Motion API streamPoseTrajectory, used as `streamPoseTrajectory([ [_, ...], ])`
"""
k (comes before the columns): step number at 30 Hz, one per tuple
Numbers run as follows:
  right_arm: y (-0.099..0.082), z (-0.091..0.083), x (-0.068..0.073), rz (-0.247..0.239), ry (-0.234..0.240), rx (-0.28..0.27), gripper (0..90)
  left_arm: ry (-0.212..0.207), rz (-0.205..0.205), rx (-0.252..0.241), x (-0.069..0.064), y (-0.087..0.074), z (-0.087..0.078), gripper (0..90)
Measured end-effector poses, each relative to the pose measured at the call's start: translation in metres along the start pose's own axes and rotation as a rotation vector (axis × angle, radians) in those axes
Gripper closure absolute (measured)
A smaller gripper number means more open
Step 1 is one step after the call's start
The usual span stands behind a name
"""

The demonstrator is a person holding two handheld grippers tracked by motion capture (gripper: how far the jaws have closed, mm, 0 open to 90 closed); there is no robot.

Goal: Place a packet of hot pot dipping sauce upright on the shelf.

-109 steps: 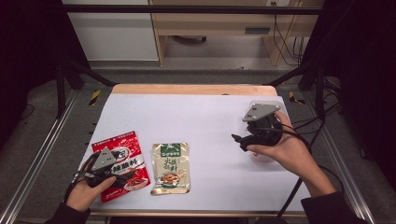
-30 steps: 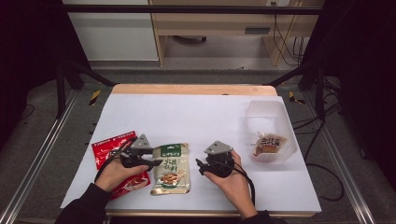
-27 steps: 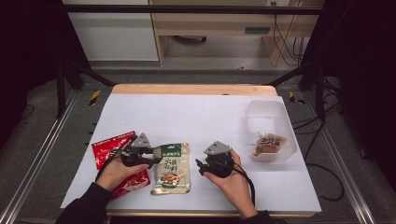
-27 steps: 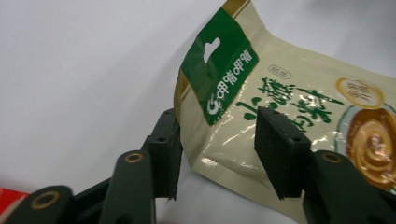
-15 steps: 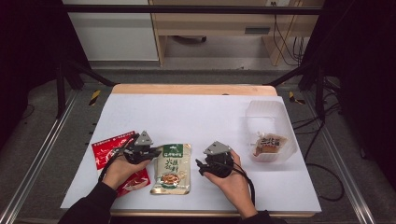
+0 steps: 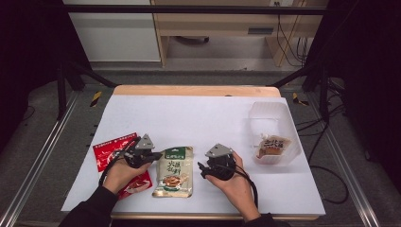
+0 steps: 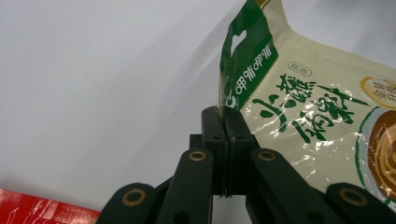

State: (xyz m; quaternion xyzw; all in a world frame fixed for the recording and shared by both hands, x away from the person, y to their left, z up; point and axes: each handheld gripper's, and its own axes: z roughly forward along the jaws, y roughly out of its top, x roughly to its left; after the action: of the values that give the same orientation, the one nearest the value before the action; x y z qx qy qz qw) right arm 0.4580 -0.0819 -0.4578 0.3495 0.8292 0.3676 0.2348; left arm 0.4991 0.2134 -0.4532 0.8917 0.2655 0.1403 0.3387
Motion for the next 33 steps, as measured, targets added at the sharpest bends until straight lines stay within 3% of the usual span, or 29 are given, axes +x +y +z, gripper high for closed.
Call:
streamPoseTrajectory([
  [7,0.000,0.001,0.001,-0.003,-0.003,0.003,26.1,0.022,0.008,-0.022,-0.003,0.000,-0.004,90.0],
  [33,0.000,-0.001,-0.002,-0.008,-0.015,0.008,22.9,0.026,0.031,-0.087,-0.004,0.004,-0.021,90.0],
])
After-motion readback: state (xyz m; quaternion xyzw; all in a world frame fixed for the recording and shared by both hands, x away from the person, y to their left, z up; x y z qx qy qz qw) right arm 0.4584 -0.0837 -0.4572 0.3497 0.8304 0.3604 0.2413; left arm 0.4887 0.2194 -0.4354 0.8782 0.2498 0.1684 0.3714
